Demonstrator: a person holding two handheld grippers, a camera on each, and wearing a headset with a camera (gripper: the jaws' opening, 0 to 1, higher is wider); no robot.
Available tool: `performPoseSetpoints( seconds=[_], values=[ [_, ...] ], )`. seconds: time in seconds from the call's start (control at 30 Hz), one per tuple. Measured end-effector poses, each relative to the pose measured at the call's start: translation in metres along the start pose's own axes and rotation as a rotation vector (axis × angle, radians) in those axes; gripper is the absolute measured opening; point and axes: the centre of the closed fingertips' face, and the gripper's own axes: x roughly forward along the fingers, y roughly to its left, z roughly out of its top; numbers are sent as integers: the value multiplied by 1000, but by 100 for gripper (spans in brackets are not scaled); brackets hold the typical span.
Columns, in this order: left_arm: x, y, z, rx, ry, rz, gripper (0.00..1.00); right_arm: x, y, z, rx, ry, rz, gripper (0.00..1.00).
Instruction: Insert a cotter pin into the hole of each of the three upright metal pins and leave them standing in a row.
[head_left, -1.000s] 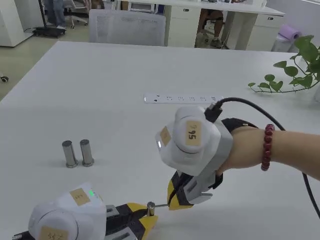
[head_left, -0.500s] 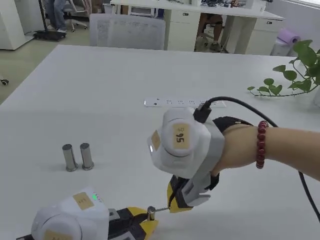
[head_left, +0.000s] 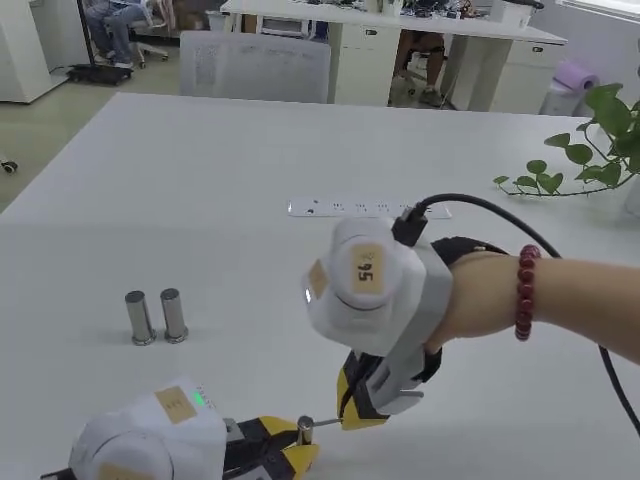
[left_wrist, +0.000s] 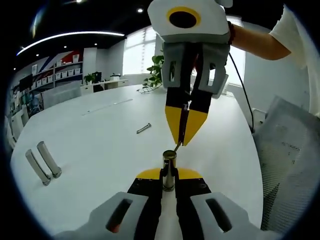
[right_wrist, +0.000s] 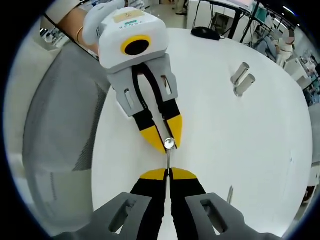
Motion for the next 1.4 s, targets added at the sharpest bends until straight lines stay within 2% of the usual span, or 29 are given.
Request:
performPoseSetpoints(
  seconds=[0.5,1.17,1.4],
  values=[
    [1,-1,1,4,0,-4,7,5,0,10,6,-67,5,3],
    [4,-4,1,12,-3,-9,7,6,2,16,26,-107,9,3],
    [4,-3,1,9,-3,-6,7,6,1,17,66,-119,13,4]
  ],
)
